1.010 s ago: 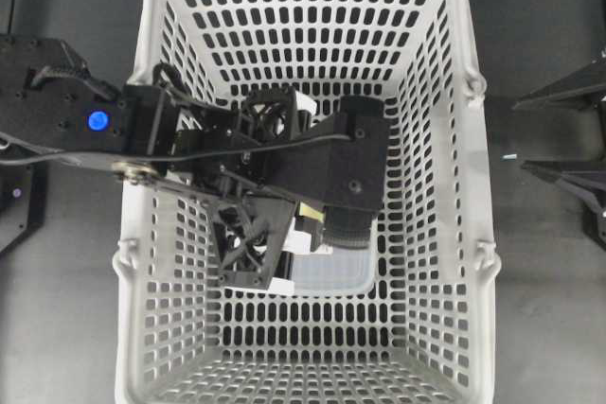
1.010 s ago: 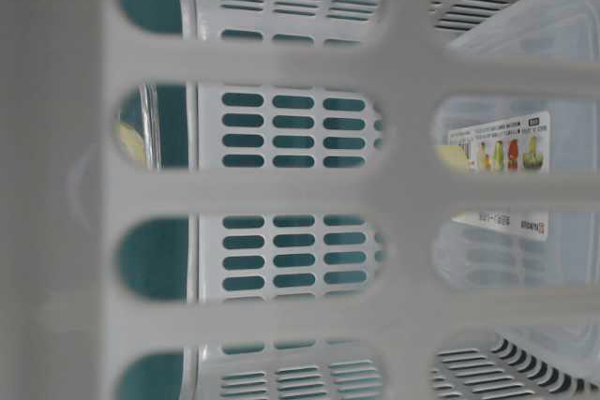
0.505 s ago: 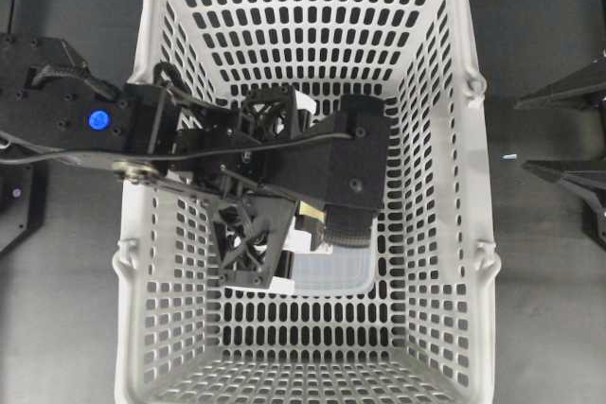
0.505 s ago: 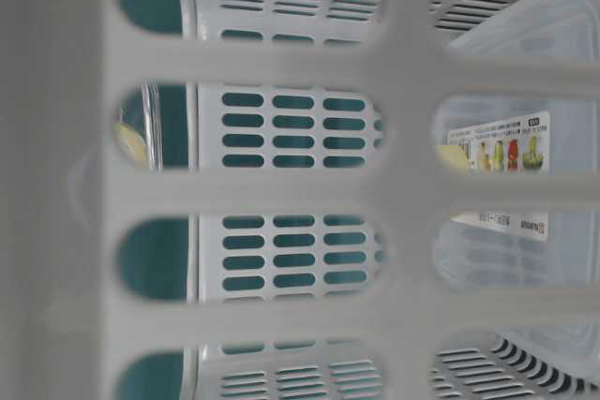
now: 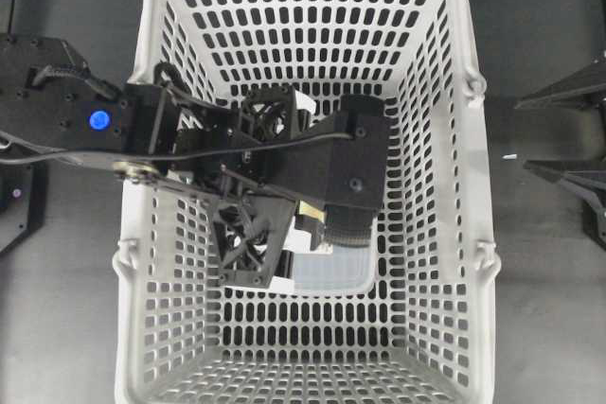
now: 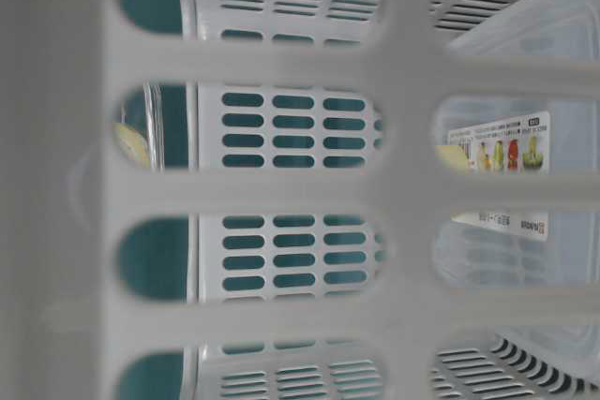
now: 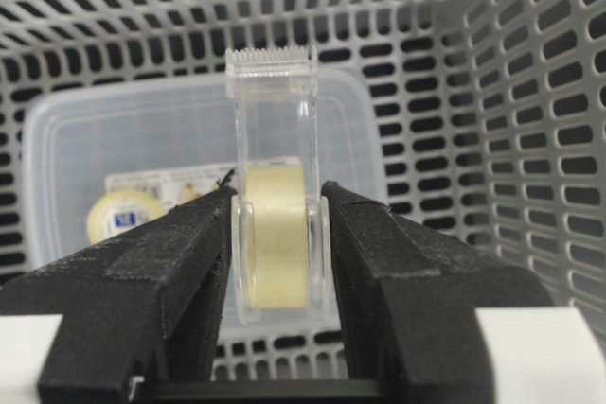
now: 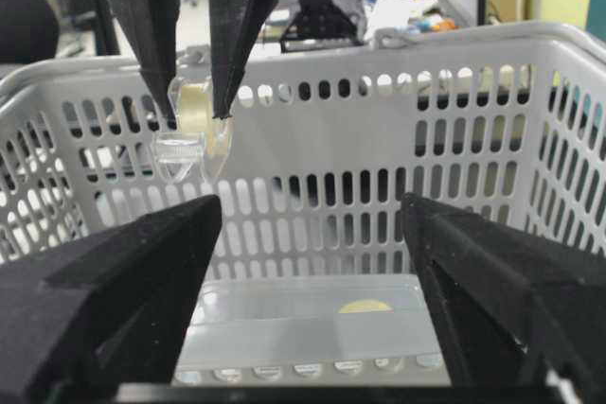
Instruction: Pick up the tape dispenser from the shopping basket with the left arm.
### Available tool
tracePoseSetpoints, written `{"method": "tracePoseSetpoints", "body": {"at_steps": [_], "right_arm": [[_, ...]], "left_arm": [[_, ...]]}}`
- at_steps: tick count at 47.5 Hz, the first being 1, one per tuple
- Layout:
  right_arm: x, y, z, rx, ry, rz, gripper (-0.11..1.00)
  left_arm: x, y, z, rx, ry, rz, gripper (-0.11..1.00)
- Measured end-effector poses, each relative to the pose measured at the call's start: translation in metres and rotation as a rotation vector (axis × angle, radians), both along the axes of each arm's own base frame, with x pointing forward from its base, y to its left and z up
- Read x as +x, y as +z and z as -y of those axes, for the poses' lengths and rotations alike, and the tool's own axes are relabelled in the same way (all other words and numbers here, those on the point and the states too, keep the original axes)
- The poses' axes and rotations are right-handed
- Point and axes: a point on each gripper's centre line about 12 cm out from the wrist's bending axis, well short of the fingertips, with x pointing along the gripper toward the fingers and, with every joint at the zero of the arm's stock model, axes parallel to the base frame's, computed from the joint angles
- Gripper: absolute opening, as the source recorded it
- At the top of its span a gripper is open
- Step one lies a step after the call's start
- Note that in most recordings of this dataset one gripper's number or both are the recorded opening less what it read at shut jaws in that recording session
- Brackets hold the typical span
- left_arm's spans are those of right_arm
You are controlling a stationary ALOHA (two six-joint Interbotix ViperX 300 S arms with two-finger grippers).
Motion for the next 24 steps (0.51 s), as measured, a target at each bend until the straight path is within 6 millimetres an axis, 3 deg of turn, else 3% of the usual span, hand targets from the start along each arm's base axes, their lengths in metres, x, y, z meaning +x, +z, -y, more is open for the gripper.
{"method": "tracePoseSetpoints", "body": {"at_steps": [24], "right_arm": [[-0.0001, -0.0013, 0.0000, -0.002, 0.000, -0.003, 0.74]], "left_arm": [[0.0014, -0.0027, 0.0004, -0.001, 0.000, -0.006, 0.30]]}}
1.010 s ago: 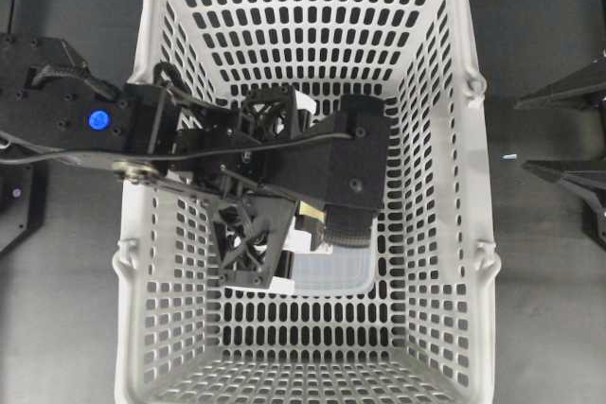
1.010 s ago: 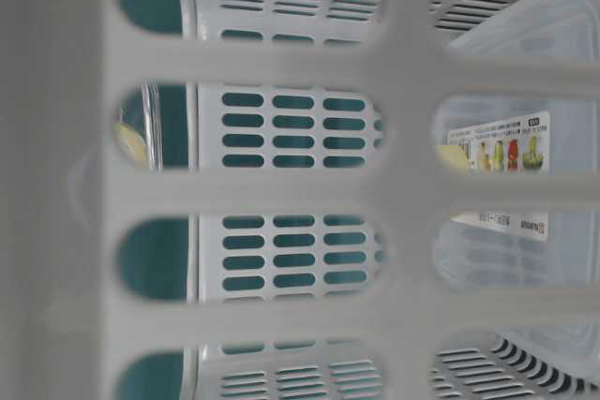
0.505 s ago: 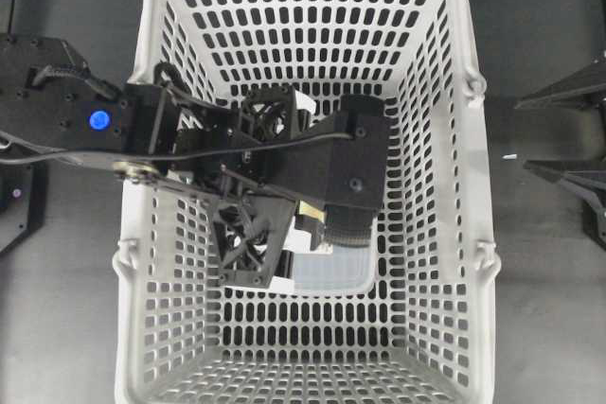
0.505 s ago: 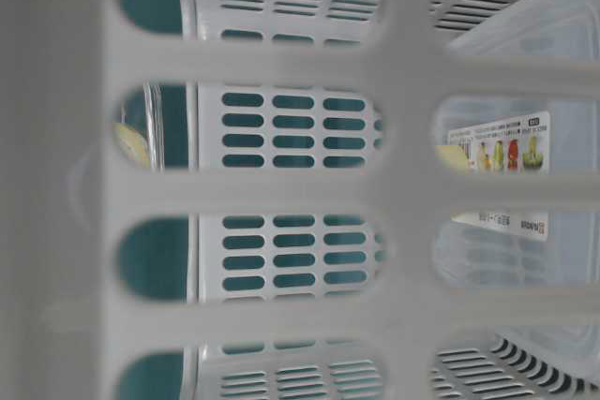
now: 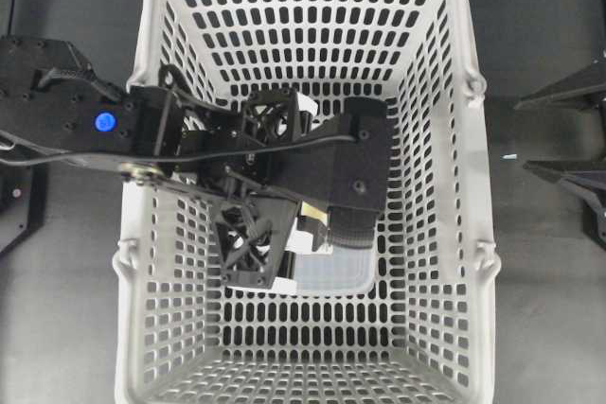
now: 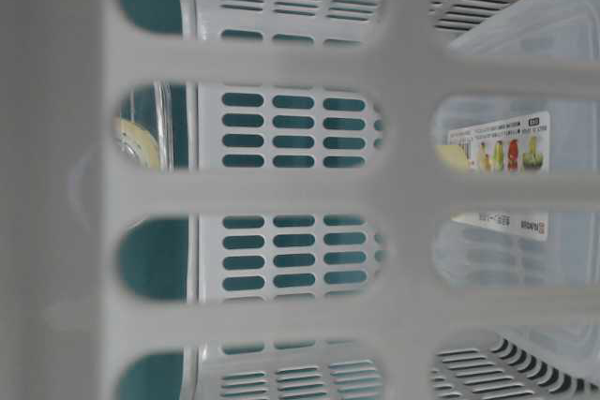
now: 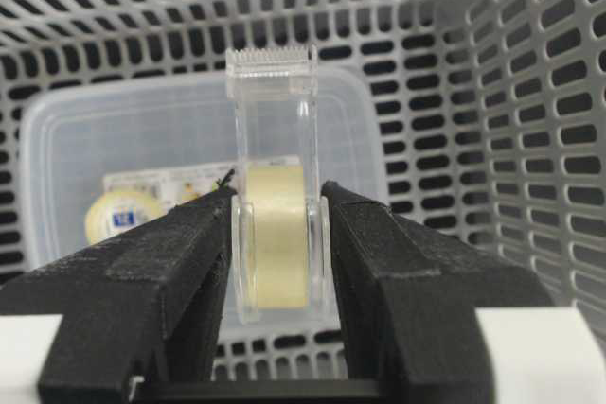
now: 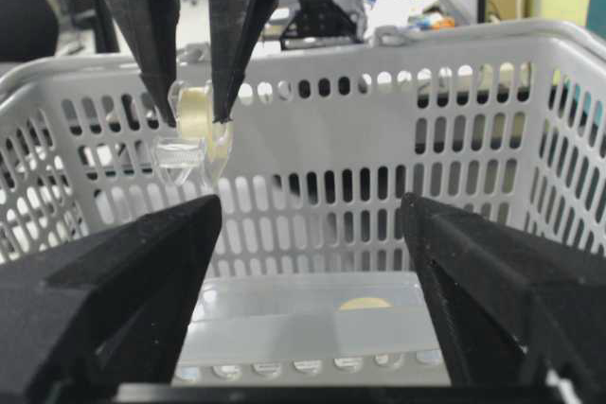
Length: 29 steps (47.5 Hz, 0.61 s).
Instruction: Pick up the tape dispenser from the shopping basket with the left arm.
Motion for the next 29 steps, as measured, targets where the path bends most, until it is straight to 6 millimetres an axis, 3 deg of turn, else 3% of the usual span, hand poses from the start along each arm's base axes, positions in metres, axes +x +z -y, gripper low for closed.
{"method": "tracePoseSetpoints", "body": {"at_steps": [29], "right_arm": [[-0.0001, -0.0006, 0.0000, 0.002, 0.000, -0.002, 0.74]], "left_arm": [[0.0000, 0.0000, 0.0000, 0.004, -0.005, 0.000, 0.30]]}}
